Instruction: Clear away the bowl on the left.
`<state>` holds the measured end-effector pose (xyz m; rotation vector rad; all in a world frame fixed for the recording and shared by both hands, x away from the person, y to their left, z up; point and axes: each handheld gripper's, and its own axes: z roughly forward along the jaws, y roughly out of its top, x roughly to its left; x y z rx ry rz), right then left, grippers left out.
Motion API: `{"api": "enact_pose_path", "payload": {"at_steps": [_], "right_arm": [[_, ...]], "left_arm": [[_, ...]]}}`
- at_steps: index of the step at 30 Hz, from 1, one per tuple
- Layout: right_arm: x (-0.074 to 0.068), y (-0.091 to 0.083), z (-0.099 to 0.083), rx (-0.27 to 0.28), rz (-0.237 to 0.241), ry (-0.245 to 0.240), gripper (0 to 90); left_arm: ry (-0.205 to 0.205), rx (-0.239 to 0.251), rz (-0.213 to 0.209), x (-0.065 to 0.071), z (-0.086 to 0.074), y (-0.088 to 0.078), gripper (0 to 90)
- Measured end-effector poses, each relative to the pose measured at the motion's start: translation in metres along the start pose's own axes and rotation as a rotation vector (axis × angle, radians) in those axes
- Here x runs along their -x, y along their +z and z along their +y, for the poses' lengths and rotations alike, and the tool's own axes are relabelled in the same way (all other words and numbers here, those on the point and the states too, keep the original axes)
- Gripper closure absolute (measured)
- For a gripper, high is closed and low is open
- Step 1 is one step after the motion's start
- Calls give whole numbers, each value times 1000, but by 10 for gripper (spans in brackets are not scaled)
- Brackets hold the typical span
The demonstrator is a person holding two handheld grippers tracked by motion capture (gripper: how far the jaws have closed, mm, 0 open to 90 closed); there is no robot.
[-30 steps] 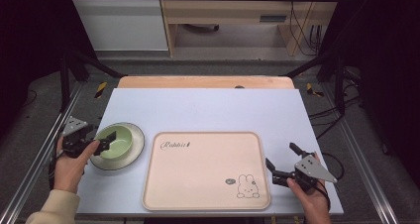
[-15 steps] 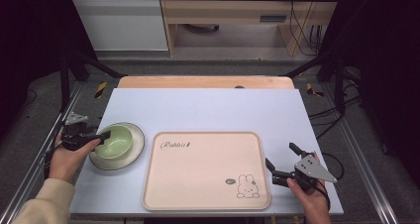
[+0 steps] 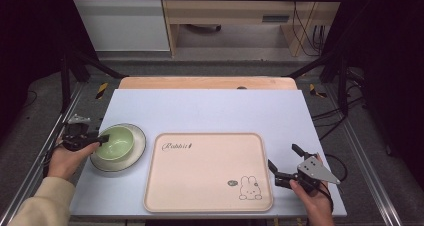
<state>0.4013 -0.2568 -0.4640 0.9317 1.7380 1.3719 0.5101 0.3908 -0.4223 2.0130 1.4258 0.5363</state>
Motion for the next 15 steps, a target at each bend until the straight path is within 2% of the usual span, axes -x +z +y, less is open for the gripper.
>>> {"api": "enact_pose_path", "payload": {"at_steps": [8, 9, 11, 14, 15], "right_arm": [[0, 0, 0, 0, 1, 0, 43], [0, 0, 0, -1, 1, 0, 43], [0, 0, 0, -1, 1, 0, 43], [0, 0, 0, -3, 1, 0, 43], [0, 0, 0, -4, 2, -1, 43]], "left_arm": [[-3, -20, -7, 0, 1, 3, 612], [-1, -40, -14, 0, 1, 4, 620], [-11, -40, -17, 0, 1, 6, 643], [-3, -54, -19, 1, 2, 7, 657], [2, -73, -15, 0, 3, 8, 669]]}}
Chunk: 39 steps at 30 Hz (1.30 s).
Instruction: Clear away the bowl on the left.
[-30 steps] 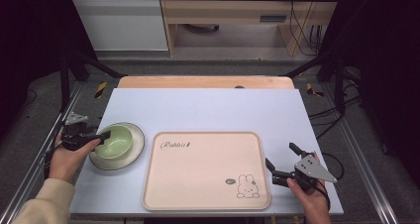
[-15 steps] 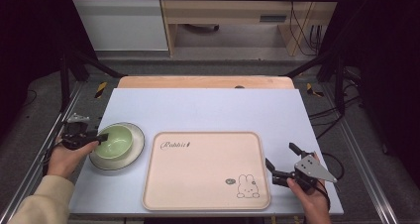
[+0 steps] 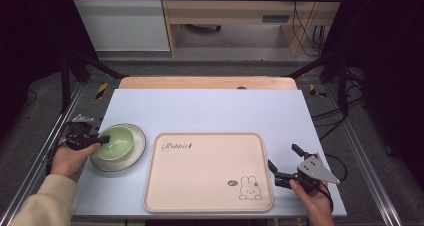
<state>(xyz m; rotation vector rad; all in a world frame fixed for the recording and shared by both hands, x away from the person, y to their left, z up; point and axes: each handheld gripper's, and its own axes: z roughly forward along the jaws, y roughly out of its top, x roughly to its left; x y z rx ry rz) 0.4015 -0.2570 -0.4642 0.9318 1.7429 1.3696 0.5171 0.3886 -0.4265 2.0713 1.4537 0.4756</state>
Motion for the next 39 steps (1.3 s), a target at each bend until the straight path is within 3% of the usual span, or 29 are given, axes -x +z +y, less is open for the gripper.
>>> {"api": "enact_pose_path", "payload": {"at_steps": [4, 16, 19, 25, 27, 33, 39], "right_arm": [[0, 0, 0, 0, 1, 3, 43], [0, 0, 0, -3, 4, 4, 43], [-1, 0, 0, -3, 6, 8, 43], [-1, 0, 0, -5, 8, 9, 43], [-1, 0, 0, -2, 8, 6, 43], [-1, 1, 0, -1, 9, 6, 43], [-2, 1, 0, 0, 14, 6, 43]], "left_arm": [[-17, -6, 0, -1, 0, 2, 703], [-57, -35, -55, -4, 2, 3, 802], [-94, -27, -87, -7, 1, -1, 836], [-102, -36, -82, -5, 2, -5, 840], [-111, -30, -100, -3, 4, -7, 834], [-66, -24, -121, 12, 12, -11, 825], [-56, -17, -127, 20, 20, -13, 830]]}}
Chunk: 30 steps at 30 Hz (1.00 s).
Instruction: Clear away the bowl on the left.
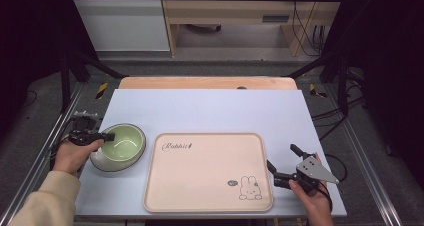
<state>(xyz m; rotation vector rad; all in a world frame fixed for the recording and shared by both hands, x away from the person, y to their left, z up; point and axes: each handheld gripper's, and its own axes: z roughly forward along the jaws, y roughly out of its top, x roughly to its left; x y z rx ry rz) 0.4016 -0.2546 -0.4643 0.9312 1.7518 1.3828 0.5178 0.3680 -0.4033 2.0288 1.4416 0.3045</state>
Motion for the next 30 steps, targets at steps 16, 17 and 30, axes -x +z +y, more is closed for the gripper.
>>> {"api": "enact_pose_path", "payload": {"at_steps": [16, 17, 30], "right_arm": [[-1, -1, 1, 1, 4, 1, 43], [-1, -1, 1, 2, 3, 1, 43], [1, -1, 1, 5, 0, 3, 43]], "left_arm": [[33, 63, -79, 37, 19, -10, 833], [36, 61, -82, 39, 20, -9, 833], [84, 62, -125, 76, 34, 4, 832]]}}
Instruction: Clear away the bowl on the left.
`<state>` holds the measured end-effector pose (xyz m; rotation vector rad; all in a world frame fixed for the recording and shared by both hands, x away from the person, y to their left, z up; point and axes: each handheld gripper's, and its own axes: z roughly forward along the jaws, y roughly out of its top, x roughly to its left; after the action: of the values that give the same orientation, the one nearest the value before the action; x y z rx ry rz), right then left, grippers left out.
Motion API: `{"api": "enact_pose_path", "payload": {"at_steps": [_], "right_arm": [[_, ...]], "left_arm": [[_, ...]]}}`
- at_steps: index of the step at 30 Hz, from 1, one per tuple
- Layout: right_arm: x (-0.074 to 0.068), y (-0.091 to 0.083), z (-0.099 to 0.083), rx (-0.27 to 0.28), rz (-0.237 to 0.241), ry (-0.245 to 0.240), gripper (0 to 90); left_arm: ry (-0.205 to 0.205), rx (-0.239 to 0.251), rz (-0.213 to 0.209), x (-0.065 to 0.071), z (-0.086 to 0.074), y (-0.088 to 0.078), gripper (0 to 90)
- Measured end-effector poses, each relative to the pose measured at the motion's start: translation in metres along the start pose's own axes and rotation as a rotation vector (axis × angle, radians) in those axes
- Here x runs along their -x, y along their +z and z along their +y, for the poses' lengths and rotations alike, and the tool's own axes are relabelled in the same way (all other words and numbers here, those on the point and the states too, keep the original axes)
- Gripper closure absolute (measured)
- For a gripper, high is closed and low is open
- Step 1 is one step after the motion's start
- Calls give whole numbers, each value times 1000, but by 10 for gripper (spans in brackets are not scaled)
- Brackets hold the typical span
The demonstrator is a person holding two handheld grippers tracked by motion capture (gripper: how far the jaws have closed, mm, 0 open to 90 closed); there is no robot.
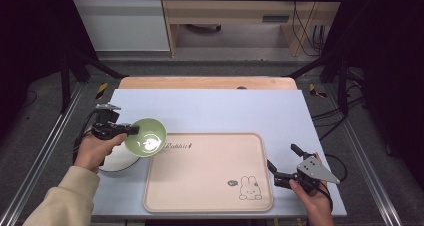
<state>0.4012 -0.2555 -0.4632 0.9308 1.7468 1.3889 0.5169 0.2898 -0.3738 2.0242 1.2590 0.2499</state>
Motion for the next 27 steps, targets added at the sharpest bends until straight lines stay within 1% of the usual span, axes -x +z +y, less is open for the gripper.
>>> {"api": "enact_pose_path", "payload": {"at_steps": [3, 6, 10, 11, 12, 14, 15, 17, 18, 19, 22, 27], "right_arm": [[0, -1, 0, 2, -2, -2, 41], [0, 0, 0, 2, -2, 0, 40], [1, 0, 0, 3, -2, 0, 40], [1, 0, 0, 3, -2, 0, 40], [1, -1, 0, 3, -3, 1, 40], [1, -1, 0, 5, -4, 0, 40], [1, -1, 0, 6, -5, 1, 40], [1, -1, 0, 7, -4, -3, 40], [1, -2, 0, 8, -4, -2, 40], [1, -2, 0, 8, -4, -2, 40], [1, -2, 1, 8, -5, 1, 40], [2, -2, 1, 7, -4, -1, 40]], "left_arm": [[0, 15, -13, 10, 1, 5, 833], [3, 16, -22, 17, 2, 10, 833], [22, 9, -35, 26, 4, 17, 834], [22, 9, -35, 26, 4, 17, 833], [28, 12, -44, 30, 4, 20, 833], [29, 15, -51, 33, 5, 22, 833], [25, 22, -60, 37, 6, 25, 833], [30, 19, -65, 39, 6, 27, 833], [39, 13, -72, 44, 7, 30, 833], [39, 13, -72, 44, 7, 30, 833], [50, 6, -84, 51, 9, 34, 832], [58, 6, -89, 57, 10, 37, 833]]}}
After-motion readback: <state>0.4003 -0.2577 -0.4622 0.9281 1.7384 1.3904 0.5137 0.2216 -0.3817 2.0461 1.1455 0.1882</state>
